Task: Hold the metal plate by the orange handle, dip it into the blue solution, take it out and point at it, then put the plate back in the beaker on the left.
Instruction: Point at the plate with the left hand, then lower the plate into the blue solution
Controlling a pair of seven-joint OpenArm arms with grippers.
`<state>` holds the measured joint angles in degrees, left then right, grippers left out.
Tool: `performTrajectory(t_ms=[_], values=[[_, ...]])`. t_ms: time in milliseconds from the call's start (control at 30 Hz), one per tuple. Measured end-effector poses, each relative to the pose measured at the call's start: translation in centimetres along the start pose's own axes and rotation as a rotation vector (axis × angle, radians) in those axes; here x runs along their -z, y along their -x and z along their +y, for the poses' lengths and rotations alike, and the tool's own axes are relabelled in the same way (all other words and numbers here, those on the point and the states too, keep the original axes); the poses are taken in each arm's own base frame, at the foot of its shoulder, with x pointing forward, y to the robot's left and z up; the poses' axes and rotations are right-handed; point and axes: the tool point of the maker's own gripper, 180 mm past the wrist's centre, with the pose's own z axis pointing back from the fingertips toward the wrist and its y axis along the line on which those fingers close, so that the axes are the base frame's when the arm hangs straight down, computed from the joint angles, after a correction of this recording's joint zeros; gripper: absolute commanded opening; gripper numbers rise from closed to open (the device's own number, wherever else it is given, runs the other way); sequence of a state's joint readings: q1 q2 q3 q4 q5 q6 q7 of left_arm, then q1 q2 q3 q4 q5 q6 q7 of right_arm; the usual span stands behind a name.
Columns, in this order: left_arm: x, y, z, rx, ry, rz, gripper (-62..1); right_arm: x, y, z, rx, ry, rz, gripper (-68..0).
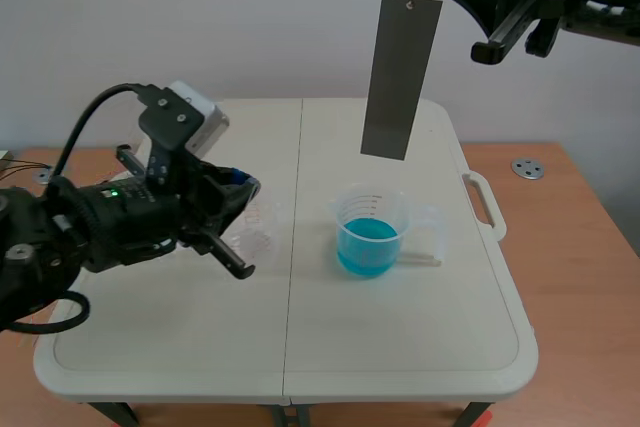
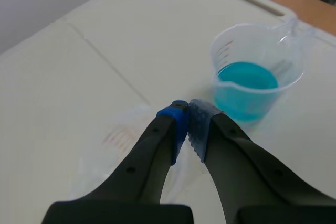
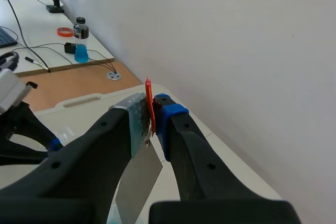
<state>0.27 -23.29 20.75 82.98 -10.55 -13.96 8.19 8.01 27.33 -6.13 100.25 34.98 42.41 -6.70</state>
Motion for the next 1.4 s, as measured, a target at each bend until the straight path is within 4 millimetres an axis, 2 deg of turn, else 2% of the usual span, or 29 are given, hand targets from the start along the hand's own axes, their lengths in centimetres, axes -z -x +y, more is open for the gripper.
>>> performTrajectory(t_ms=[200,333,567,733,867,1000,1200,1400], values=[[-6.4,0.4,1.7,0.039,-0.065,-0.011,-58.2,0.3,0.2,0.6,0.008,-0.019,0.000,-66.2],[-10.3,2.0,2.1,0.049,-0.083,0.037,-58.2,0.7,0.5,1.5,0.021,-0.046,0.004,-66.2],[-17.0,8.6,2.2,0.011,-0.160,0.277,-58.2,0.9,1.6,1.2,0.066,-0.026,0.011,-66.2],[-21.1,13.1,-0.9,-0.063,-0.116,0.443,-58.1,0.9,2.8,0.9,0.102,-0.011,0.028,-66.2],[-23.4,15.3,-3.5,-0.125,-0.088,0.529,-58.1,0.9,3.2,0.8,0.111,-0.006,0.037,-66.2],[-25.1,16.6,-5.1,-0.172,-0.073,0.581,-58.2,0.8,3.5,0.7,0.117,-0.004,0.042,-66.2],[-26.7,18.0,-6.5,-0.216,-0.073,0.620,-58.2,0.8,4.6,0.5,0.154,0.011,0.056,-66.2],[-28.2,19.8,-9.3,-0.270,-0.016,0.686,-58.2,0.9,6.2,0.4,0.193,0.025,0.082,-66.2]])
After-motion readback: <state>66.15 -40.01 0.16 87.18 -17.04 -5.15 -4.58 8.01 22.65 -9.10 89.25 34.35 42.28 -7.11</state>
